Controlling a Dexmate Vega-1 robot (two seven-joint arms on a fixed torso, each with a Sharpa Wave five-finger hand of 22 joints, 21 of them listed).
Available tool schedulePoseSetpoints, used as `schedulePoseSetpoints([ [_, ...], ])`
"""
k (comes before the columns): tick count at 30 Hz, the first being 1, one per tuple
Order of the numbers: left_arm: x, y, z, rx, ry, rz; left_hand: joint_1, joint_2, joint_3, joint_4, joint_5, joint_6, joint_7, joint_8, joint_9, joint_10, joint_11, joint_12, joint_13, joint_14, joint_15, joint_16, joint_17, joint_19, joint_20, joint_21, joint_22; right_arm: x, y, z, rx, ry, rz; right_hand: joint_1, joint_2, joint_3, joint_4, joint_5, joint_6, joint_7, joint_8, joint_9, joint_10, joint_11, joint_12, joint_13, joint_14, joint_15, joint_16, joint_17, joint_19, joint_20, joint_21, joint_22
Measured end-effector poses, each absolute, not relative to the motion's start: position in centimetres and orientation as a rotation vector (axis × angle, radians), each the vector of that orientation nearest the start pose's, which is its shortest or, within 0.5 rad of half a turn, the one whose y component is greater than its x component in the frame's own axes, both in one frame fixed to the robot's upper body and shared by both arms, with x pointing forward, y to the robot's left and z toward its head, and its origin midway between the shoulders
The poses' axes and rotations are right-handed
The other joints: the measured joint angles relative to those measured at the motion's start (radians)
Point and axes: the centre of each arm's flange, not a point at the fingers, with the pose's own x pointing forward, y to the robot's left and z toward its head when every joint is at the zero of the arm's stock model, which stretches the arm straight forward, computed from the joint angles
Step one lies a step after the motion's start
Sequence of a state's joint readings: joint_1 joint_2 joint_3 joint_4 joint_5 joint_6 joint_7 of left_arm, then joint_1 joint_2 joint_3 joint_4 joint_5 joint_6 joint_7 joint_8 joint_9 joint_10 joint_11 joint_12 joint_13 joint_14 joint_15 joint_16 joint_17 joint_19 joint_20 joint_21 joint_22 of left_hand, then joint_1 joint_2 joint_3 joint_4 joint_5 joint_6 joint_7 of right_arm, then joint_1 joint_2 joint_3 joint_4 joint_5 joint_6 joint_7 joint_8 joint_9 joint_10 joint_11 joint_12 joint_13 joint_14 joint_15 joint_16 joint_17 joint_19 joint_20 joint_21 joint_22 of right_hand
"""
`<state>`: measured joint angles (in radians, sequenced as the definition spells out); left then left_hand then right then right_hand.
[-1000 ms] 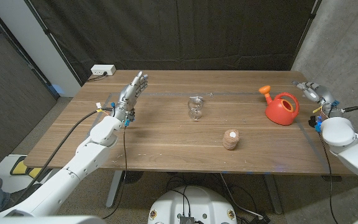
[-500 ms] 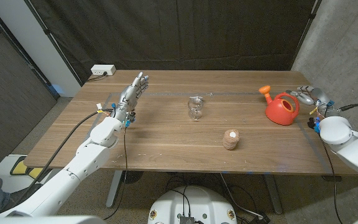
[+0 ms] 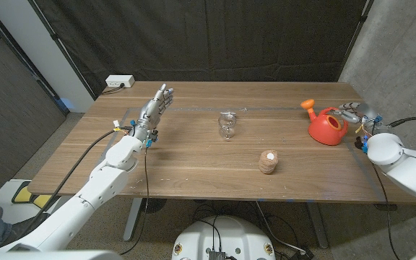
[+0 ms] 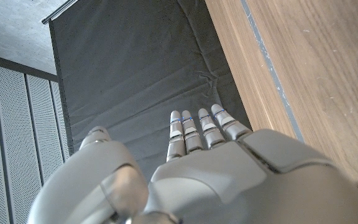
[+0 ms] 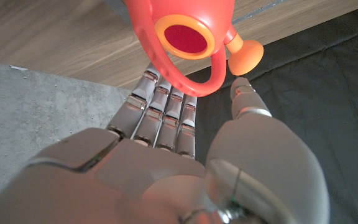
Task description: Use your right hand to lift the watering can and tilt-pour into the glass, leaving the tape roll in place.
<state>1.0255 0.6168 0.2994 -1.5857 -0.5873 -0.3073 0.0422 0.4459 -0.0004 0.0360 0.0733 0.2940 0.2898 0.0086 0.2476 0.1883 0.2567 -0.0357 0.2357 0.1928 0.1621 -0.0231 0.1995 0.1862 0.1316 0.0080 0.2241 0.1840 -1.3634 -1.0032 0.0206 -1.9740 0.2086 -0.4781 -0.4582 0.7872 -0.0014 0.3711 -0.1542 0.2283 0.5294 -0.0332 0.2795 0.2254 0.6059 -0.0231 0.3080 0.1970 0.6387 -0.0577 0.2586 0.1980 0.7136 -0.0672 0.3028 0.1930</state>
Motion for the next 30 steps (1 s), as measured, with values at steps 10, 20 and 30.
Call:
schedulePoseSetpoints([
  [10,59.3,28.9,-2.1,0.044,-0.691,-0.220,-0.012,0.012,0.000,0.000,0.000,0.001,-0.001,-0.004,0.000,0.005,-0.005,0.000,0.000,0.000,0.000,0.000,0.000,-0.002,0.001,0.000,0.000,52.0,-44.2,-2.1,-0.798,-0.260,-0.490,0.073,0.041,0.015,-0.004,-0.023,0.101,-0.032,0.035,0.010,0.100,-0.037,0.028,0.001,0.106,-0.018,0.019,0.009,0.080,-0.022,0.031,0.007],
  [20,59.5,29.0,-2.3,0.042,-0.684,-0.220,-0.011,0.012,-0.003,0.003,0.000,0.004,-0.003,-0.004,0.000,0.005,-0.005,0.000,0.000,0.000,0.000,0.000,0.000,-0.002,0.001,0.000,0.000,52.5,-44.2,-2.1,-0.813,-0.233,-0.501,0.096,0.105,0.029,0.021,-0.043,0.144,-0.040,0.035,0.004,0.133,-0.038,0.032,-0.002,0.132,-0.025,0.027,0.023,0.097,-0.029,0.045,0.014],
  [30,59.7,29.1,-2.6,0.036,-0.674,-0.223,-0.008,0.015,-0.005,0.005,0.000,0.009,0.002,-0.008,0.000,0.005,-0.005,-0.008,0.000,0.000,0.000,0.000,0.000,-0.002,0.001,-0.007,0.000,52.6,-44.1,-1.8,-0.838,-0.201,-0.504,0.105,0.177,0.052,0.039,-0.050,0.175,-0.056,0.028,-0.010,0.147,-0.059,0.016,-0.007,0.129,-0.022,0.020,0.035,0.084,-0.024,0.054,0.025],
])
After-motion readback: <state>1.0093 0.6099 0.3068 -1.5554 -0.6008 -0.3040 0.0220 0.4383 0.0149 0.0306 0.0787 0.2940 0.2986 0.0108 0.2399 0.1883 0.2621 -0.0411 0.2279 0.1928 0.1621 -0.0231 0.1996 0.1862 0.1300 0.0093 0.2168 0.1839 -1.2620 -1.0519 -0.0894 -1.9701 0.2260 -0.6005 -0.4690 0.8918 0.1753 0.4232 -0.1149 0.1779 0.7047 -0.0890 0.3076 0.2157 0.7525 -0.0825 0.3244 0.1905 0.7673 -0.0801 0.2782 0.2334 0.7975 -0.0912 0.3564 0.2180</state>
